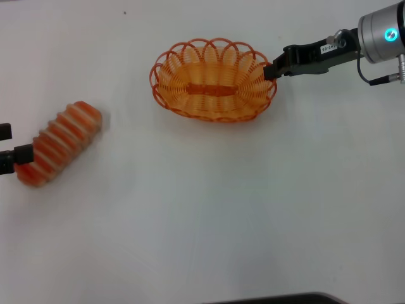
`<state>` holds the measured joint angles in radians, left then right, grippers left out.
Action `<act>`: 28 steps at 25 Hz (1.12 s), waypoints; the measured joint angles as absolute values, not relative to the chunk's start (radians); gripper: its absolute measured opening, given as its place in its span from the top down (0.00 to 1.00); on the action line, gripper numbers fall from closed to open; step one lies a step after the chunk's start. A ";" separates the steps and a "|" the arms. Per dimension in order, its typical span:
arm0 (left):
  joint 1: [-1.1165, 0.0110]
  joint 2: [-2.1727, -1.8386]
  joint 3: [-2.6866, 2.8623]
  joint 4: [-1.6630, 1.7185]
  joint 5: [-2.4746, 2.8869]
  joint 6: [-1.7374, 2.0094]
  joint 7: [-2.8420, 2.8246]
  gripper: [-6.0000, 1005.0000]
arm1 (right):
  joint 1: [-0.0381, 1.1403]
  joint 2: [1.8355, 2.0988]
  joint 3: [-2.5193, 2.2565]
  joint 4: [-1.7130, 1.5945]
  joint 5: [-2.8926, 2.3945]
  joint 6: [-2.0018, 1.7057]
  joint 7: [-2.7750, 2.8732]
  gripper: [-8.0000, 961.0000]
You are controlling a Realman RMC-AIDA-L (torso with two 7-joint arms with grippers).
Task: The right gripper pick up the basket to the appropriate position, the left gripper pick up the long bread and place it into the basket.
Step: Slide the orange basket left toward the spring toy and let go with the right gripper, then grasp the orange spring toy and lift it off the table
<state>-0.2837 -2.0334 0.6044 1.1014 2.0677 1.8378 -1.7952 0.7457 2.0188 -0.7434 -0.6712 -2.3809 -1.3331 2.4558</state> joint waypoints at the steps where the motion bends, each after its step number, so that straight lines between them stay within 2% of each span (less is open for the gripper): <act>1: -0.286 -2.033 0.604 1.101 2.068 1.837 -1.794 0.16 | 0.746 2.022 -0.743 -0.667 -2.380 -1.326 2.455 0.89; 9: -0.289 -2.032 0.604 1.101 2.069 1.836 -1.792 0.16 | 0.767 2.037 -0.758 -0.661 -2.380 -1.301 2.417 0.85; 16: -0.288 -2.038 0.604 1.101 2.068 1.847 -1.792 0.16 | 0.772 2.044 -0.750 -0.675 -2.368 -1.291 2.368 0.70; 20: -0.288 -2.044 0.604 1.108 2.066 1.849 -1.796 0.16 | 0.746 2.032 -0.743 -0.703 -2.274 -1.308 2.292 0.62; 22: -0.288 -2.044 0.604 1.113 2.066 1.851 -1.798 0.16 | 0.710 2.032 -0.740 -0.755 -2.189 -1.349 2.210 0.53; 26: -0.288 -2.048 0.604 1.131 2.065 1.864 -1.804 0.16 | 0.587 2.059 -0.743 -0.920 -2.005 -1.472 1.985 0.36; 28: -0.287 -2.048 0.604 1.150 2.064 1.872 -1.815 0.16 | 0.570 2.060 -0.744 -0.935 -1.988 -1.502 1.950 0.28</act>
<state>-0.2871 -2.0478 0.6042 1.1502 2.0644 1.8720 -1.8150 0.5704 2.0596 -0.7436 -0.9353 -1.9876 -1.5023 1.9499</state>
